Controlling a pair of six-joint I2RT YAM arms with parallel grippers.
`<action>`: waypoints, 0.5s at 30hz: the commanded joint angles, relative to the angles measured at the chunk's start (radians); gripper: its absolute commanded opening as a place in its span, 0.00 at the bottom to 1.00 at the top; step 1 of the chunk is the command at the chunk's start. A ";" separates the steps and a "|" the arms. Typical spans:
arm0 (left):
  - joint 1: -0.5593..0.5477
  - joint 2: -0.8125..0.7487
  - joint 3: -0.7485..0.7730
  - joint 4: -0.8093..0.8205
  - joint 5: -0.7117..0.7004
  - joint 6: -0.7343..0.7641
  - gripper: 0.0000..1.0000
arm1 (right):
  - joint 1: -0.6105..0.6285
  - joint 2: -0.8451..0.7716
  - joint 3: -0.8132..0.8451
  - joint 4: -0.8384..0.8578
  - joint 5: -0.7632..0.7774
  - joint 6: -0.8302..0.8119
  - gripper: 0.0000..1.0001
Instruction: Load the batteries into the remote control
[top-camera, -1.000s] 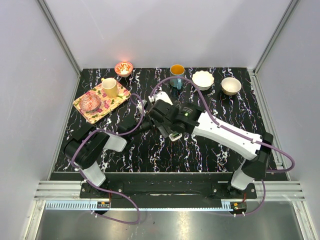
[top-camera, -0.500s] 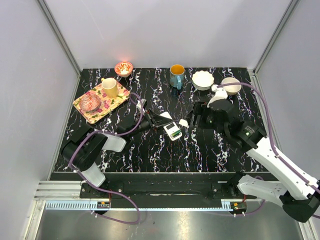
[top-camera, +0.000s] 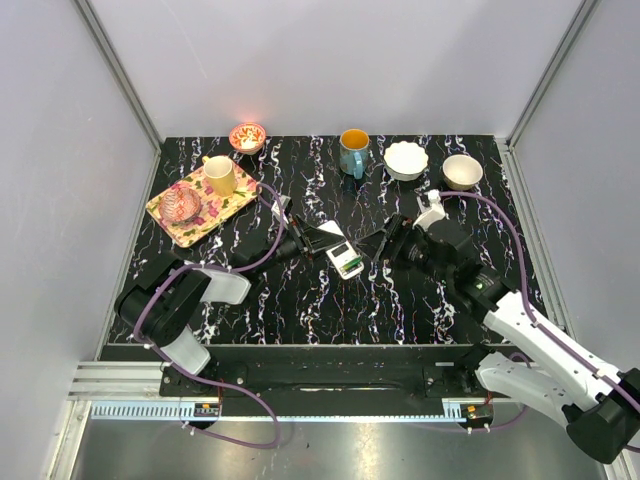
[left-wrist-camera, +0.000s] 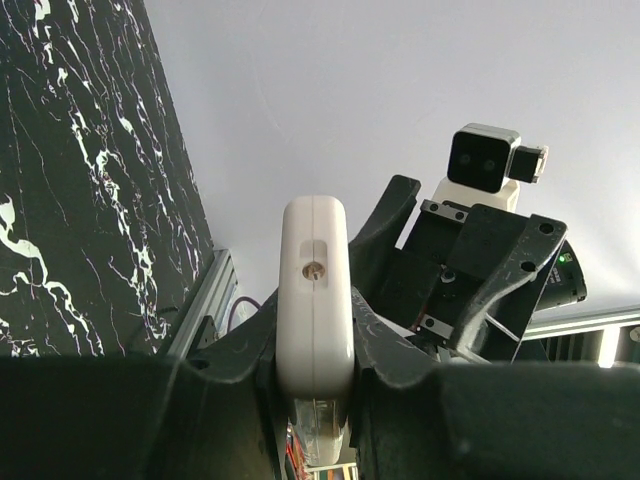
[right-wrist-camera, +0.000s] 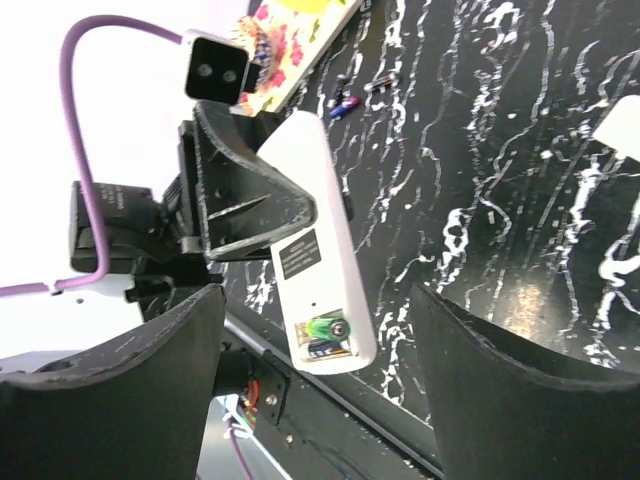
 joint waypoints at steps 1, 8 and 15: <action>0.005 -0.037 0.033 0.413 -0.022 0.002 0.00 | -0.006 -0.014 -0.034 0.167 -0.092 0.066 0.77; 0.007 -0.051 0.033 0.413 -0.028 -0.001 0.00 | -0.006 -0.012 -0.071 0.173 -0.094 0.070 0.72; 0.010 -0.069 0.021 0.413 -0.031 0.001 0.00 | -0.025 -0.040 -0.090 0.152 -0.062 0.072 0.70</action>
